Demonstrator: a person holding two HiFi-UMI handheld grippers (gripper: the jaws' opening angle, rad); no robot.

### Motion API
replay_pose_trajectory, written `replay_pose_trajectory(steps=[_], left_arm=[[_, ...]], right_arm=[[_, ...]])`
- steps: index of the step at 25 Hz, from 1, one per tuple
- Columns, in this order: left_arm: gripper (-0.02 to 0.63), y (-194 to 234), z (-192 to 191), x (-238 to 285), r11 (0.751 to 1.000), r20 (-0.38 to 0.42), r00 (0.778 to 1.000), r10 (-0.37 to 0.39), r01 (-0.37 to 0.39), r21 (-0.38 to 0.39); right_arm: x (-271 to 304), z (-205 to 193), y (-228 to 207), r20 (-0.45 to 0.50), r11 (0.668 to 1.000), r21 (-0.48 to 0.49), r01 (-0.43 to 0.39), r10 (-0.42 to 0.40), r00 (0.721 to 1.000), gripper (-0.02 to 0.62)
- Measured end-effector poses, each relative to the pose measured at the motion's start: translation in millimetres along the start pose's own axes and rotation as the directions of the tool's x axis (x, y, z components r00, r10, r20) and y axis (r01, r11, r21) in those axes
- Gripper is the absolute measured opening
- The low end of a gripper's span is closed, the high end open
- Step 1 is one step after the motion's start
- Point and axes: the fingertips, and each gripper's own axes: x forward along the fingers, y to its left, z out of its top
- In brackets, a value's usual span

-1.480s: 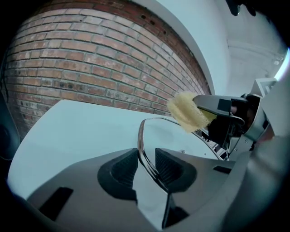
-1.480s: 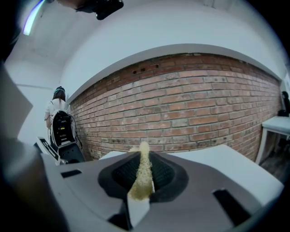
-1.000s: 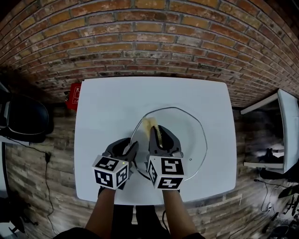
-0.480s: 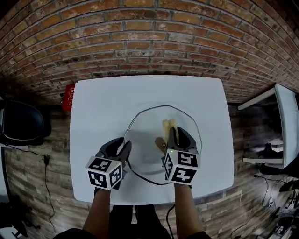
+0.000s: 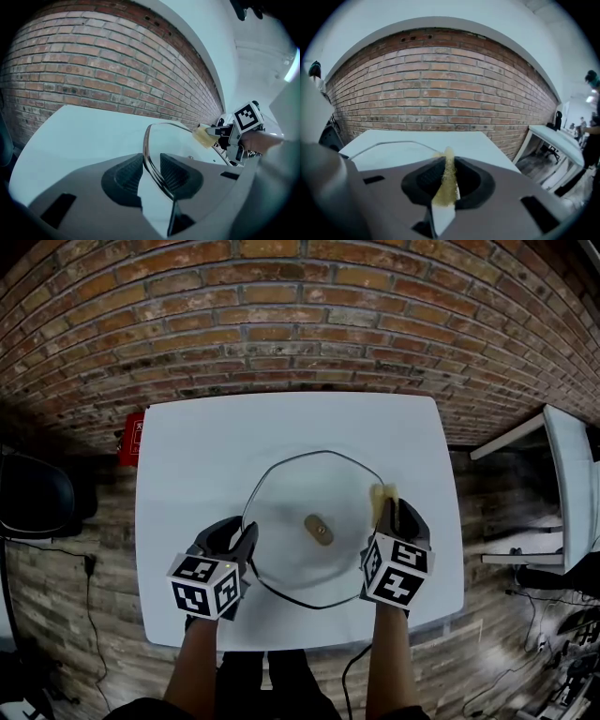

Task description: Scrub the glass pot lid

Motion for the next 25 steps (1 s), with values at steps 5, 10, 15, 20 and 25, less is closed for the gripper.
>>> replay_pose_trajectory(steps=[5, 10, 15, 20, 25], left_arm=[[0.117, 0, -1, 0, 1.000, 0.004, 1.000, -0.007, 0.007, -0.010], [0.117, 0, -2, -2, 1.000, 0.002, 1.000, -0.006, 0.006, -0.019], [0.117, 0, 1, -1, 1.000, 0.014, 1.000, -0.004, 0.004, -0.027], [0.117, 2, -1, -2, 1.000, 0.011, 1.000, 0.003, -0.002, -0.028], [0.115, 3, 1, 0, 1.000, 0.011, 1.000, 0.008, -0.008, -0.023]], right_arm=[[-28, 27, 47, 0.093, 0.992, 0.006, -0.129, 0.128, 0.987, 0.058], [-55, 13, 163, 0.041, 0.914, -0.045, -0.402, 0.404, 0.914, 0.058], [-56, -15, 201, -0.041, 0.874, -0.071, -0.481, 0.480, 0.876, 0.058], [-42, -34, 177, -0.100, 0.904, -0.082, -0.421, 0.412, 0.905, 0.058], [-30, -31, 134, -0.106, 0.940, -0.088, -0.330, 0.321, 0.941, 0.058]])
